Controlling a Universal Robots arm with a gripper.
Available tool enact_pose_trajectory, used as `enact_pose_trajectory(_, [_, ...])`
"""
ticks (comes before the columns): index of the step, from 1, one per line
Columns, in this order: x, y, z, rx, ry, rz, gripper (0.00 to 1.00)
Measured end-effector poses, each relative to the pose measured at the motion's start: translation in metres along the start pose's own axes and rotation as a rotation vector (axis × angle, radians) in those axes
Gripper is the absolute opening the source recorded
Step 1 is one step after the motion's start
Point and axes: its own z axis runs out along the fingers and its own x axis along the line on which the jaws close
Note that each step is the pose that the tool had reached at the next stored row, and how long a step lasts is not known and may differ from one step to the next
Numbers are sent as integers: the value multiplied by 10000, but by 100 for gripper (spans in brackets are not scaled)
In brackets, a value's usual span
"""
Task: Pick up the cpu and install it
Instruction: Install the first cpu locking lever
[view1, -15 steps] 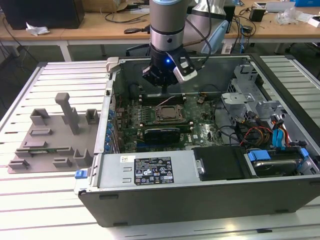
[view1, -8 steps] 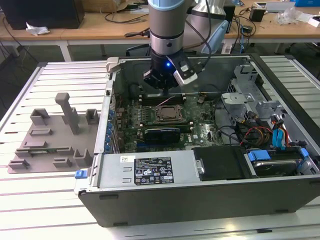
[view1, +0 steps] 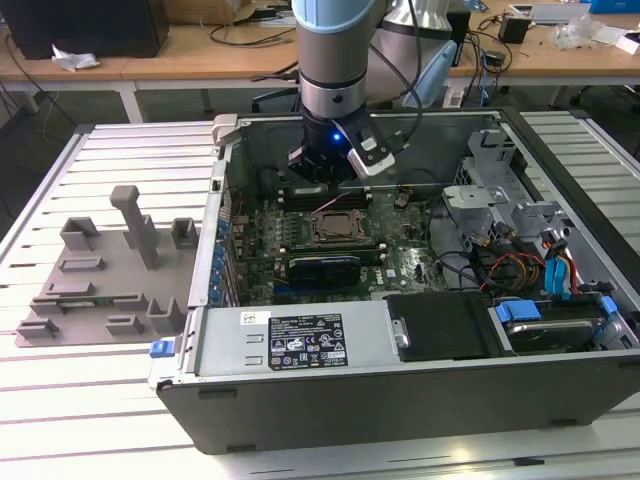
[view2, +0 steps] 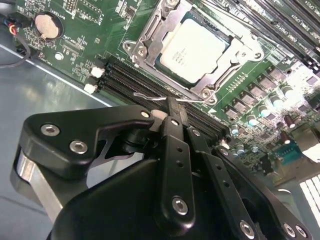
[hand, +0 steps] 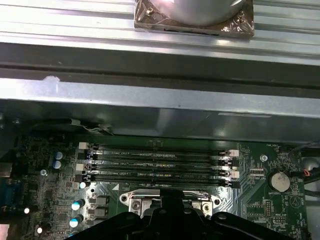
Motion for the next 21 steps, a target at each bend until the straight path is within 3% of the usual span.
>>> enact_pose_trajectory(1, [0, -1, 7, 21, 0, 11, 11])
enact_pose_trajectory(5, [-4, 23, 32, 309, -26, 199, 11])
enact_pose_trajectory(8, [-6, 32, 44, 406, -48, 328, 11])
enact_pose_trajectory(17, [-9, 108, 100, 452, -133, 764, 11])
enact_pose_trajectory(21, [-7, 106, 126, 474, -246, 915, 11])
